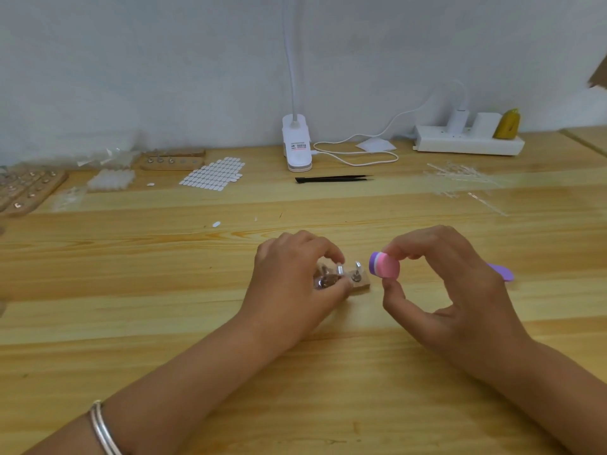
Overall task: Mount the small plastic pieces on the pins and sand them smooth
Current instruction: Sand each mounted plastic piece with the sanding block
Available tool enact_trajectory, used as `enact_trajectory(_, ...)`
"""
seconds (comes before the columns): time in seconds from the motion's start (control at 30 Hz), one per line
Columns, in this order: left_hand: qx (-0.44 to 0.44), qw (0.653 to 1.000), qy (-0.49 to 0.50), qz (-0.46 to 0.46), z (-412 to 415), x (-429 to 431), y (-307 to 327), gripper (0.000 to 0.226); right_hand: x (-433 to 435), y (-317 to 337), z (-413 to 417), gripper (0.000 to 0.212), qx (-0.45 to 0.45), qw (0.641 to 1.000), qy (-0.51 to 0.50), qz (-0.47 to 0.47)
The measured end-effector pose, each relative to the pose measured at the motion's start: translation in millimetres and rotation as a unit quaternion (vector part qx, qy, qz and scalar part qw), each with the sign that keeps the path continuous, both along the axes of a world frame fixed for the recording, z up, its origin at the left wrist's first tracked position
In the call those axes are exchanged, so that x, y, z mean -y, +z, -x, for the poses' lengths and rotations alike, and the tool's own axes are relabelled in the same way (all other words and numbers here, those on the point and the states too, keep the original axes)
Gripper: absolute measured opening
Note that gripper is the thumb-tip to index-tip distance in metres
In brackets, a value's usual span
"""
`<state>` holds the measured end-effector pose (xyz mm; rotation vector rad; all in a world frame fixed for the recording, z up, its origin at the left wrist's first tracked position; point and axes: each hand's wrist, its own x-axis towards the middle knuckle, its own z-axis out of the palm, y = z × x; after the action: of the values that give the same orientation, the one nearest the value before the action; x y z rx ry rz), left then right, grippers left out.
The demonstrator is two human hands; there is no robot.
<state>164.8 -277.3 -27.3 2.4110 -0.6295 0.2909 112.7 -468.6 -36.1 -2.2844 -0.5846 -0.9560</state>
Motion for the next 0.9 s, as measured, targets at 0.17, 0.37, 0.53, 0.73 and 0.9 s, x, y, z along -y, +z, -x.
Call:
enact_trajectory(0.17,0.063,0.997,-0.030,-0.043,0.5,14.8,4.7,0.021,0.4,-1.3,-0.8,0.015,0.001,1.000,0.002,-0.003)
enact_trajectory(0.37,0.121,0.980,-0.071,-0.139,4.2,18.8,8.2,0.004,0.7,-1.0,-0.5,0.014,0.006,1.000,-0.005,0.006)
enact_trajectory(0.53,0.130,0.968,-0.077,-0.200,3.3,14.4,11.0,0.019,0.2,-2.6,-0.7,0.019,0.002,1.000,-0.009,0.006)
enact_trajectory(0.73,0.168,0.972,-0.124,-0.108,0.9,11.1,18.5,0.009,0.4,-2.0,-0.3,0.017,-0.002,1.000,-0.010,-0.002)
enact_trajectory(0.9,0.018,0.977,-0.070,0.199,25.7,-5.7,18.8,0.022,0.2,3.9,3.0,0.016,-0.031,0.998,-0.008,-0.060)
